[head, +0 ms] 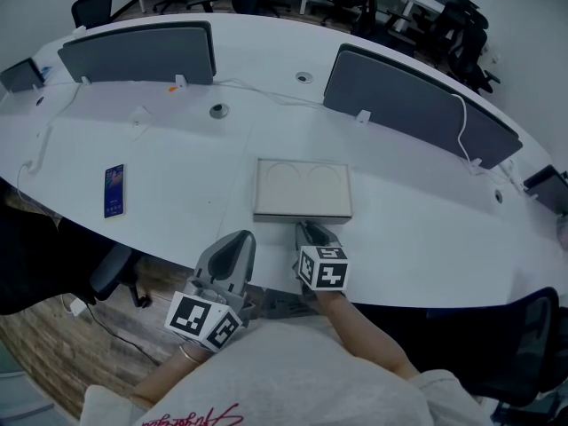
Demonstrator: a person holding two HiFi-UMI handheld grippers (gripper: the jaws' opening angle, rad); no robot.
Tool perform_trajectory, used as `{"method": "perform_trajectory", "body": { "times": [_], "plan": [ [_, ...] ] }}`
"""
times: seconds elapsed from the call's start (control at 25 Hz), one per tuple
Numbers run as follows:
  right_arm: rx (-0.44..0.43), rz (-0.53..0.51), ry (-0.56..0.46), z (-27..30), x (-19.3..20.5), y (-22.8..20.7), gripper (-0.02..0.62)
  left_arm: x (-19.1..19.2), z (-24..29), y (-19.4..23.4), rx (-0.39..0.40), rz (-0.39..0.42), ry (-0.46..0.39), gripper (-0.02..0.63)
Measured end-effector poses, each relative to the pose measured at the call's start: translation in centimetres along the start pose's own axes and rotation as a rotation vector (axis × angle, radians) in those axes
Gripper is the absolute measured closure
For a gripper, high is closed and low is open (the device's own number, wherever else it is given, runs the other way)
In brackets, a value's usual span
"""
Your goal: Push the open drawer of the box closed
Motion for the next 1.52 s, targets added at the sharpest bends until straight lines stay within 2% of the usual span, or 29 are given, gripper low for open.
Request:
{"method": "perform_trajectory", "body": {
  "times": [0.56, 0.68, 0.92, 1.2, 1.28, 1.52],
  "plan": [
    [0.019, -0.013, -0.013, 0.5, -0.1, 0.4, 0.518, 0.0, -0.3, 0.4, -0.01, -0.005, 0.006, 0.588],
    [0.029, -0.048, -0.026, 0.5, 0.4, 0.9, 0.486, 0.0, -0.7, 0.3, -0.011, -0.002, 0.006, 0.588],
    [0.021, -0.038, -0.041, -0.7, 1.1, 0.9, 0.477, -0.2, -1.6, 0.1, -0.019, 0.007, 0.008, 0.588],
    [-0.049, -0.146, -0.194, -5.5, -0.3, 3.6, 0.485, -0.6, -2.9, -1.0, 0.01, 0.025, -0.001, 0.588],
    [-0.077, -0.176, -0.252, -7.4, -1.0, 4.6, 0.513, -0.7, -3.3, -1.3, 0.02, 0.03, -0.004, 0.588],
    [-0.215, -0.325, -0.42, -13.9, -2.7, 8.1, 0.562, -0.9, -4.6, -2.4, 0.039, 0.041, -0.014, 0.588]
  ]
}}
Point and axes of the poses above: the fingertips, and each gripper's own axes: z forward along the fingers, y to its left, x out of its underside, the point moved 9 cm from there along -z, backward along the fingers, and after that the axes turned 15 degrees about z, right-handed, at the moved point
